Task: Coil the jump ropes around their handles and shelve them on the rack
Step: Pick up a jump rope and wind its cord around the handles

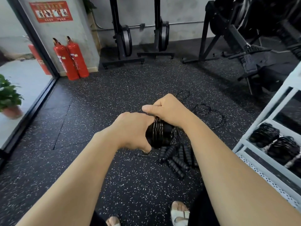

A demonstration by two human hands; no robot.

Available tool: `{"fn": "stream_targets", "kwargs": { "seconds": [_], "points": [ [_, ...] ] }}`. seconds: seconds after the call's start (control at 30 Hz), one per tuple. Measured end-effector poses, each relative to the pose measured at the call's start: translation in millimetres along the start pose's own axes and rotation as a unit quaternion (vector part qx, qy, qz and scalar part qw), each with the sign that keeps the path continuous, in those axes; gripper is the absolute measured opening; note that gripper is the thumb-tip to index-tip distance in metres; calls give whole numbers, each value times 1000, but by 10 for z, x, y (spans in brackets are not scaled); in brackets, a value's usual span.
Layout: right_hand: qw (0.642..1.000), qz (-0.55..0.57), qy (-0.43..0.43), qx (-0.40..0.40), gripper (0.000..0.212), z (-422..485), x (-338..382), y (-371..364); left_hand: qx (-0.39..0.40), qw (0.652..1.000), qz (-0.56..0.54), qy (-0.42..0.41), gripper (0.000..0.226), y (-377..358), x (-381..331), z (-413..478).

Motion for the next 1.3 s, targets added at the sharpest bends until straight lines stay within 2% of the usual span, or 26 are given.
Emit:
{"fn": "stream_targets", "kwargs": {
  "seconds": [0.17, 0.27, 0.33, 0.4, 0.43, 0.5, 0.53, 0.6, 0.63, 0.7, 0.77, 0.9, 1.0, 1.1, 1.2, 1.3],
  "points": [
    [998, 57, 19, -30, 58, 5, -31, 84, 32, 995, -89, -4, 39, 15, -30, 26],
    [996, 77, -32, -20, 52, -5, -121, 66, 36, 991, -126, -21, 39, -3, -52, 16],
    [992, 83, -93, 6, 45, -26, -188, 71, 45, 977, -205, -28, 37, -4, -54, -4],
    [971, 187, -149, 29, 33, -34, -256, 31, 34, 954, -296, -32, 37, 24, -49, -1],
    [944, 277, -178, 29, 25, -21, -285, -15, 23, 944, -328, -30, 36, 37, -46, 7],
    [900, 380, -216, -13, 21, -2, -355, -86, 2, 931, -364, -13, 30, 44, -29, 40],
    [899, 371, -227, -39, 26, 9, -422, -109, -3, 926, -378, 0, 29, 38, -27, 55],
    [943, 240, -222, -63, 34, -33, -532, -113, -9, 909, -416, 34, 26, 4, 0, 94],
    [964, 153, -209, -55, 34, -74, -524, -111, -13, 894, -444, 54, 23, -15, 28, 117],
    [976, 65, -205, -35, 36, -161, -455, -123, -13, 857, -505, 95, 22, -69, 91, 163],
    [977, 39, -205, -50, 34, -198, -412, -129, 2, 827, -546, 133, 23, -138, 122, 185],
    [971, 95, -196, -102, 19, -253, -311, -197, 15, 790, -583, 190, 28, -237, 200, 193],
    [963, 164, -194, -91, 10, -312, -226, -204, -7, 810, -550, 201, 24, -248, 310, 203],
    [946, 253, -195, -54, 22, -349, -160, -206, 3, 842, -508, 183, 15, -240, 305, 174],
    [956, 217, -188, -63, 45, -348, -174, -203, -10, 861, -481, 165, 26, -214, 275, 157],
    [963, 186, -171, -98, 39, -320, -199, -165, -46, 880, -444, 164, 40, -199, 297, 177]
  ]
}}
Point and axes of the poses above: each hand's wrist, its own z-axis towards the middle knuckle, its own y-axis out of the back of the hand, x = y × z, the point moved 5 cm from there along z, towards the middle knuckle, and after that the axes turned 8 degrees about y, right-handed, at the moved point
